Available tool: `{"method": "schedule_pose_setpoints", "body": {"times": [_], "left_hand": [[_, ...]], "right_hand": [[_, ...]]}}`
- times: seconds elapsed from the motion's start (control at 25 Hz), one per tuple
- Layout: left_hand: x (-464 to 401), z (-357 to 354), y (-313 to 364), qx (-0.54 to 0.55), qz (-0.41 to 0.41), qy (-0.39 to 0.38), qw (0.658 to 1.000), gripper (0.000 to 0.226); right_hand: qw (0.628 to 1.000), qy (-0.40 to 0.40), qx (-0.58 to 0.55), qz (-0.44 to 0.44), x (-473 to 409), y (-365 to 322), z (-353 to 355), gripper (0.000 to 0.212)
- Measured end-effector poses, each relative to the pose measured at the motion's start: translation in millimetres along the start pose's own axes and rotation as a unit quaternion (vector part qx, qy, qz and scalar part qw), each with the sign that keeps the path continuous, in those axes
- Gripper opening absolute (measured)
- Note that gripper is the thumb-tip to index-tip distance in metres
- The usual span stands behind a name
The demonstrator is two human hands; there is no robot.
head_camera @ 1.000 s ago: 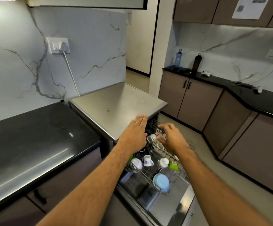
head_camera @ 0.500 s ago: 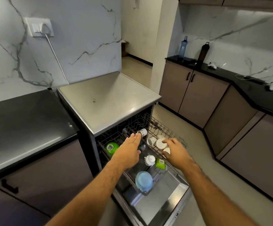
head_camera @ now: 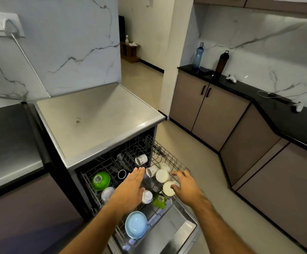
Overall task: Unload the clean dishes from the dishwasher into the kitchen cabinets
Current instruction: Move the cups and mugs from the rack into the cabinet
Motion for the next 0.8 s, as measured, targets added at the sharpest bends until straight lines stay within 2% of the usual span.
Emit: {"method": "schedule_pose_setpoints", "body": {"times": [0.32, 0.44, 0.64, 0.8], "left_hand": [[-68.8, -12.0, -35.0, -0.031, -0.034, -0.054, 0.997, 0.069], [-88.8, -34.0, -41.2, -0.038, -0.046, -0.082, 0.995, 0.068], [-120.0, -89.8, -42.7, -0.018, 0.012, -0.101, 0.995, 0.071], [-131.3, -139.0, -27.4, 0.006, 0.096, -0.152, 0.984, 0.073]], "right_hand": [[1.000, 0.005, 0.010, -0.026, -53.3, 17.0, -6.2, 0.051], [0.999, -0.018, 0.014, -0.044, -68.0, 36.6, -17.8, 0.055], [0.997, -0.073, 0.028, -0.020, -105.3, 82.6, -24.0, 0.054], [0.991, -0.131, 0.033, -0.023, -129.6, 134.9, -34.6, 0.055]]}}
Point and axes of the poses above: each hand's wrist, its own x-axis away from the middle knuckle, its own z-axis out of the back of the hand, y = z × x, the point moved 9 cm from there along -x, towards the middle knuckle, and after that the axes turned 11 degrees about -x, right-handed, at the moved point
